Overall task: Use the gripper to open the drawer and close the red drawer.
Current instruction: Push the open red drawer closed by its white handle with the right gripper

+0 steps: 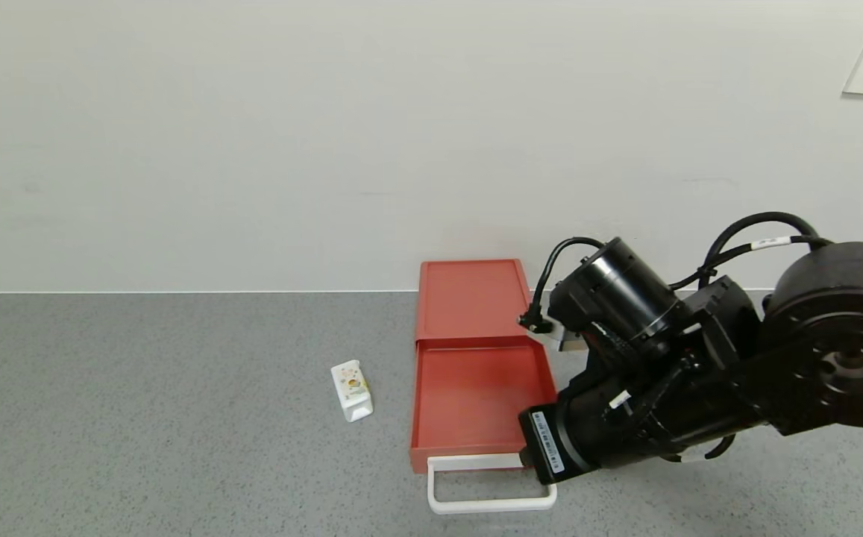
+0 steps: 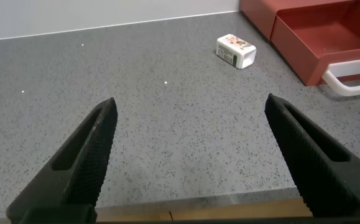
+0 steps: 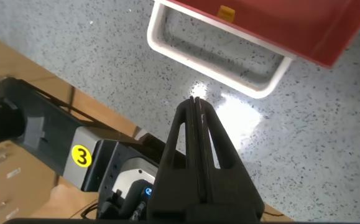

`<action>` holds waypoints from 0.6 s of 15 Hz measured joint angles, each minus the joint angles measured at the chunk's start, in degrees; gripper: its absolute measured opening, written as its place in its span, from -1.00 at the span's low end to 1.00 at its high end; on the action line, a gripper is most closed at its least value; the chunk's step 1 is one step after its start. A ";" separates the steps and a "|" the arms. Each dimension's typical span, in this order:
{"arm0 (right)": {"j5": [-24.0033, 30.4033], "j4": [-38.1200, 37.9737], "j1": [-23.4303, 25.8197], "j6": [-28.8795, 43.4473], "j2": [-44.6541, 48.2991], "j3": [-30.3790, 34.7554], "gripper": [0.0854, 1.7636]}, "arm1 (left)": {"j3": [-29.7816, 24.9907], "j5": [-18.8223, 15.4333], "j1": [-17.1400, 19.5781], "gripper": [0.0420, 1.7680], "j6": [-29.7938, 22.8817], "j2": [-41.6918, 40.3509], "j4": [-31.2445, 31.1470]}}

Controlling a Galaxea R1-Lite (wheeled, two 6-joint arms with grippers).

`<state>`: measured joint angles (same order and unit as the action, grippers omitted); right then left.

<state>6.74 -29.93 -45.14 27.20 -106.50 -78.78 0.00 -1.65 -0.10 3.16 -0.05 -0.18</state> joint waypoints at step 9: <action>-2.76 0.16 -2.49 3.67 -9.16 -4.08 -0.96 | 0.00 0.00 0.00 0.94 0.00 0.00 0.00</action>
<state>3.99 -29.77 -47.63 30.87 -115.65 -82.86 0.00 -1.65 -0.10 3.16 -0.05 -0.18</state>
